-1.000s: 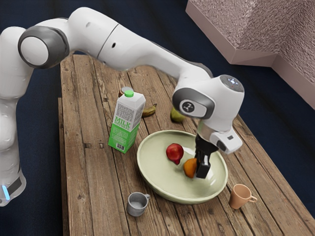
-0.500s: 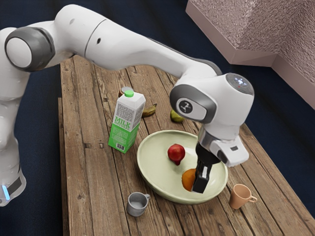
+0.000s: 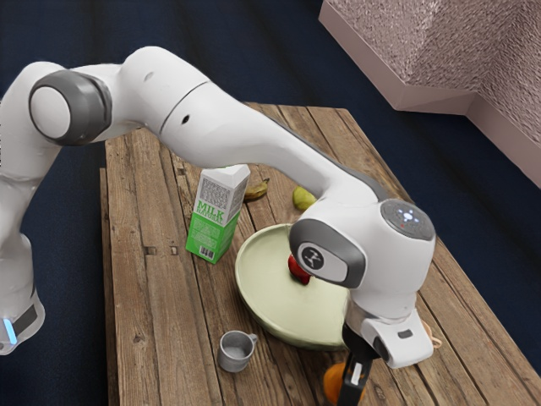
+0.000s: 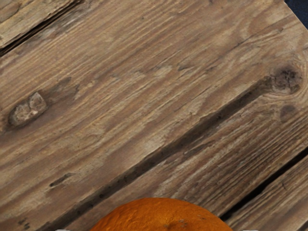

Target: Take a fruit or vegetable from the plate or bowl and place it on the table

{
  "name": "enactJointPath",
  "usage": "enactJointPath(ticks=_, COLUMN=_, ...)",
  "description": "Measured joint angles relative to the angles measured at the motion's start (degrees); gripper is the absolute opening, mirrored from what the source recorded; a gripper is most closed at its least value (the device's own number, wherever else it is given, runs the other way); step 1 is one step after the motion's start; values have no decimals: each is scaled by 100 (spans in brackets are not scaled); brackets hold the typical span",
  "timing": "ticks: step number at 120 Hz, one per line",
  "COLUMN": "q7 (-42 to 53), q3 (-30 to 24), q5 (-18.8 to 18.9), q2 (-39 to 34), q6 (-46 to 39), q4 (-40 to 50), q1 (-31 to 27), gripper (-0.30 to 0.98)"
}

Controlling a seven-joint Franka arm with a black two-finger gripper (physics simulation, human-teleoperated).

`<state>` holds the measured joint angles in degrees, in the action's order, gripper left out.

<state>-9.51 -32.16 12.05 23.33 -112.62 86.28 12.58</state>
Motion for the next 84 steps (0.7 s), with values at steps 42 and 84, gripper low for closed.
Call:
enactJointPath(ticks=42, q7=-31, q3=740, q5=-84, q2=-105, q6=645, q4=-848, q1=350, gripper=64)
enactJointPath(ticks=84, q7=-363, q3=3145, q5=-508, q2=-2503, q6=2843, q4=520, q1=-919, gripper=66)
